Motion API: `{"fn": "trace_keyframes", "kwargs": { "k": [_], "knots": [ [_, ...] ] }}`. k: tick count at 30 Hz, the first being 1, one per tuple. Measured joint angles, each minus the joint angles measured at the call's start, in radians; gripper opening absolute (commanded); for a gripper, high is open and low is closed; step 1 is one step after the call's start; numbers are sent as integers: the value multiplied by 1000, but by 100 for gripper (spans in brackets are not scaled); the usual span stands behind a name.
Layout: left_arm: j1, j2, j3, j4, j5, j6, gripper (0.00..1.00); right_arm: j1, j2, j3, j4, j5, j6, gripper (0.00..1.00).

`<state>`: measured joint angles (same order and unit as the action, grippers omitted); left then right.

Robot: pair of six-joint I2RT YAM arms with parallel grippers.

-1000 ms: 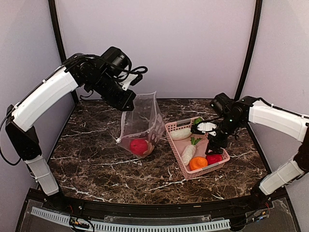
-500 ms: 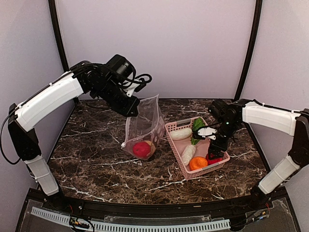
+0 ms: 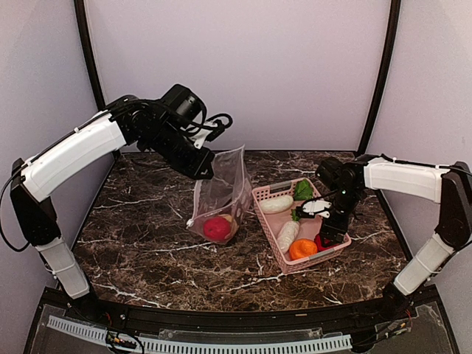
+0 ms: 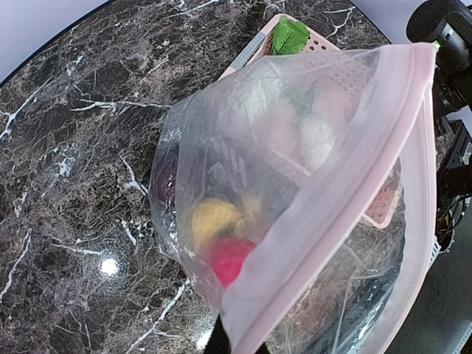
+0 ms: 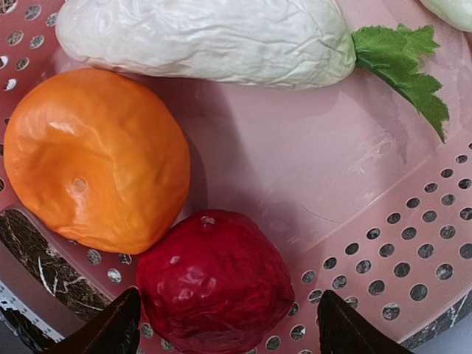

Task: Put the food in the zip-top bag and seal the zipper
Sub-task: Pick up the fake fruit from the bin.

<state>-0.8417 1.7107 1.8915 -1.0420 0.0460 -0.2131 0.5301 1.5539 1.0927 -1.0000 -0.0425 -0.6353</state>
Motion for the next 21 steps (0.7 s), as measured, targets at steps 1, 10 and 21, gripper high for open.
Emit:
{"fn": "trace_keyframes", "kwargs": {
  "k": [1,10,21],
  "knots": [
    [0,-2,-5,2,2,0,1,-1,5,0,0,3,0,80],
    [0,-23,-39,22,14,0,1,-3,55,-14,5,18,0,74],
    [0,-27,-68,32,18,-1,1,-3,64,-14,6,20,8,66]
  ]
}}
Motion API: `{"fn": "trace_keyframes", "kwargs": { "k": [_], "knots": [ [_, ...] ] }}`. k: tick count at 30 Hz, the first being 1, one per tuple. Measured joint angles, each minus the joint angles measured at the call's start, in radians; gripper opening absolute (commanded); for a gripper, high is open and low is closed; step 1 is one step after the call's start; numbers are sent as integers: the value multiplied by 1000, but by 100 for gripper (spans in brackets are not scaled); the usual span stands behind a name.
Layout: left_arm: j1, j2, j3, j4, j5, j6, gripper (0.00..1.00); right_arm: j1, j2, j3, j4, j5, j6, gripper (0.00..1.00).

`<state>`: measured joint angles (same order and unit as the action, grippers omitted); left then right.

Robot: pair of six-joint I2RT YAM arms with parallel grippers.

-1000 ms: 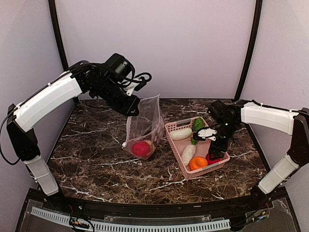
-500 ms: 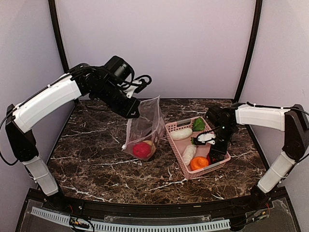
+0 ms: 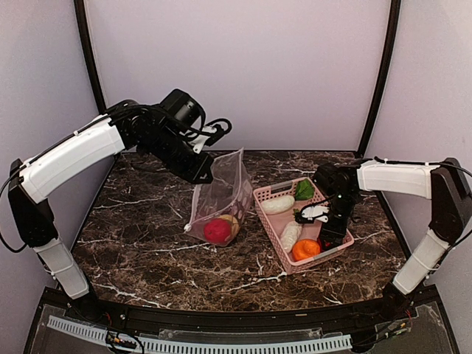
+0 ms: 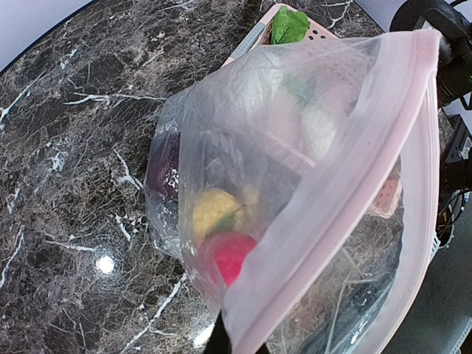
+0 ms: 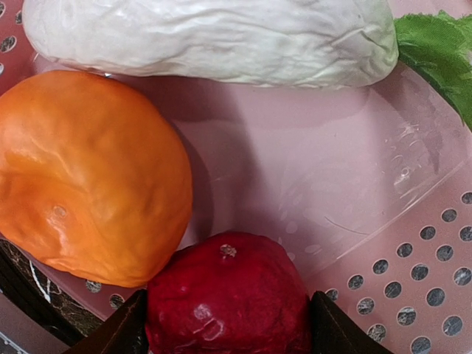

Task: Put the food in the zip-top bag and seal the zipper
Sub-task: Pick up the fake fruit from the bin.

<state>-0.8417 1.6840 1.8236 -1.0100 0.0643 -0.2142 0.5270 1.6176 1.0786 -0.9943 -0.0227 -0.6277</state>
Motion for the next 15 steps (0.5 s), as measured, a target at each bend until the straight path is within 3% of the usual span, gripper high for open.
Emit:
{"fn": "trace_keyframes", "kwargs": {
  "k": [15],
  "knots": [
    [0,-3,0,3,-13,2,1,0,2,39,-33,-11,17,55]
  ]
}}
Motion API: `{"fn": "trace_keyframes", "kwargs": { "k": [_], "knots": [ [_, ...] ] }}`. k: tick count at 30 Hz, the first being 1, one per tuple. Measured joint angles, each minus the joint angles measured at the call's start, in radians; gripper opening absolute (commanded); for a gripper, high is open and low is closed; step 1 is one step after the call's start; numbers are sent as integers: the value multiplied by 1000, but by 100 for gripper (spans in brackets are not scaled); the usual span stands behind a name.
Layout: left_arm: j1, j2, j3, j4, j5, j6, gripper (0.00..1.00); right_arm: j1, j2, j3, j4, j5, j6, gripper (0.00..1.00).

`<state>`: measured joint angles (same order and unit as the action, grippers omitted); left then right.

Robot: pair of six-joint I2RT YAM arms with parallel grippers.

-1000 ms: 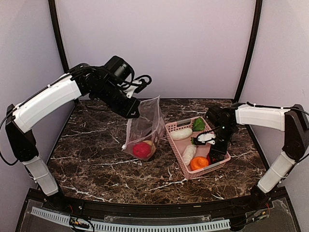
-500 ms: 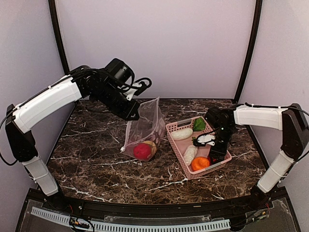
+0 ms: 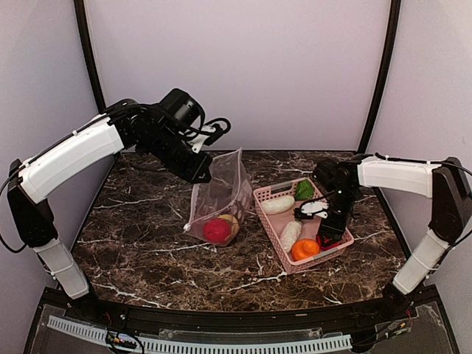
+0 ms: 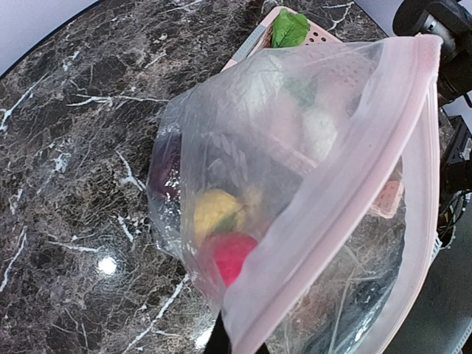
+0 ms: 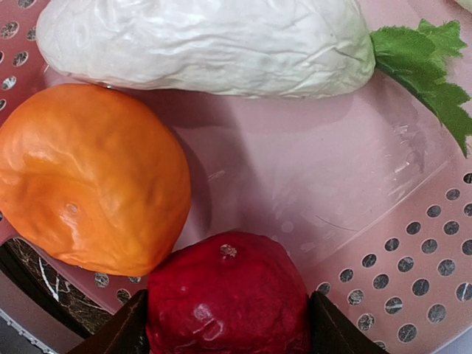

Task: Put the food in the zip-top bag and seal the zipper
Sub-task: Pick up the fake fruit from the bin, then place the fake fruit in the zipper food storage bag.

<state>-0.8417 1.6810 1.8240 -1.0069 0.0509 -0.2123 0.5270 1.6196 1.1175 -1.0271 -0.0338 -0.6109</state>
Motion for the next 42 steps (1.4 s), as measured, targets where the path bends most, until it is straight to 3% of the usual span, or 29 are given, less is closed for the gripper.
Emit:
{"fn": "trace_keyframes", "kwargs": {
  "k": [7,11,17,25,36,42],
  "knots": [
    [16,-39,84,-161,-245,62,1,-2,-10,73,-34,-65,3,55],
    [36,-137,130,-203,-312,78,1,-4,-29,139,-42,-117,7,55],
    [37,-230,53,-122,-131,31,1,-4,-43,201,-45,-183,10,55],
    [19,18,-88,69,115,-47,1,-4,-43,319,-77,-317,-1,56],
    [18,18,-89,177,171,-93,1,64,-65,574,-40,-669,-14,54],
    [18,17,-89,225,174,-126,1,148,-64,627,56,-758,19,53]
  ]
}}
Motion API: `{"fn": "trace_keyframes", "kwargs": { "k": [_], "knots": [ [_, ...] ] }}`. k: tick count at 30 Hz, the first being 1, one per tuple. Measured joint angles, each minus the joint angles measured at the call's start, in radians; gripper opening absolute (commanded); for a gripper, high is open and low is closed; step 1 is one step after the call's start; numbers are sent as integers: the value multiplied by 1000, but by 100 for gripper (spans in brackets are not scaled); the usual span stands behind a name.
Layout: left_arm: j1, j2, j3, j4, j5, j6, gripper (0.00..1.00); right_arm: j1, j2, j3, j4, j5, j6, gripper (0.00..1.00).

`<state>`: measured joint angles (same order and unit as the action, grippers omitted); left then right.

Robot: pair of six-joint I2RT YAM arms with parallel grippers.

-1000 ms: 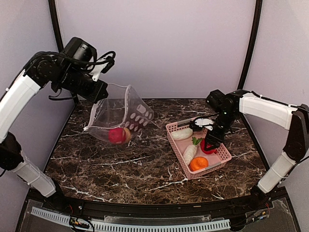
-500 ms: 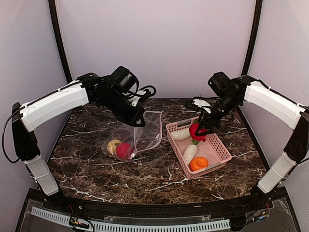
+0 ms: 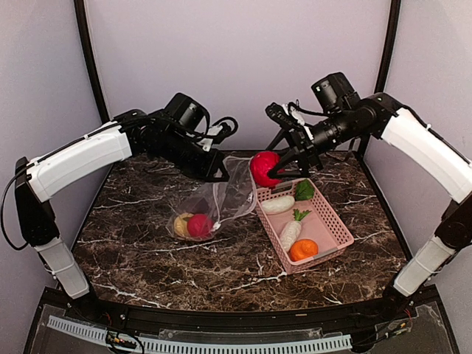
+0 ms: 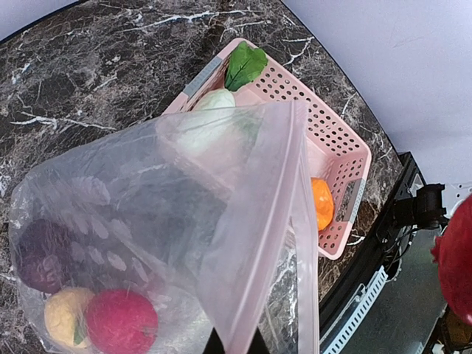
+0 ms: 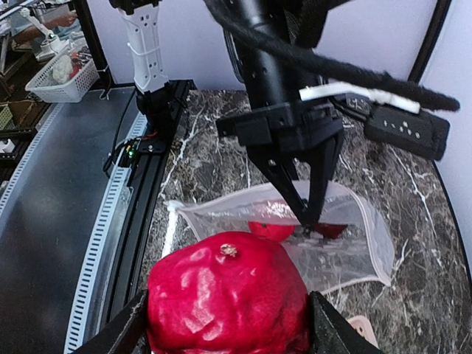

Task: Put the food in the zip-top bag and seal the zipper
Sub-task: Place the fake fruit in the zipper food storage bag.

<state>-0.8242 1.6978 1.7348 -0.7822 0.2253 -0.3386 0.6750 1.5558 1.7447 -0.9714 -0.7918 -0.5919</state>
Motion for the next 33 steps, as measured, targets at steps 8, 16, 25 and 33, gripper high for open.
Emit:
{"fn": "trace_keyframes", "kwargs": {
  "k": [8,16,25,33],
  "knots": [
    [0,-45,0,32,-19,-32,1,70,79,34,95,-35,40,52],
    [0,-80,-8,80,27,-91,1,89,106,7,232,-15,76,51],
    [5,-82,-25,84,11,-103,1,91,148,-18,314,-14,85,63],
    [3,-100,-36,89,-3,-103,1,96,148,-68,318,28,69,75]
  ]
}}
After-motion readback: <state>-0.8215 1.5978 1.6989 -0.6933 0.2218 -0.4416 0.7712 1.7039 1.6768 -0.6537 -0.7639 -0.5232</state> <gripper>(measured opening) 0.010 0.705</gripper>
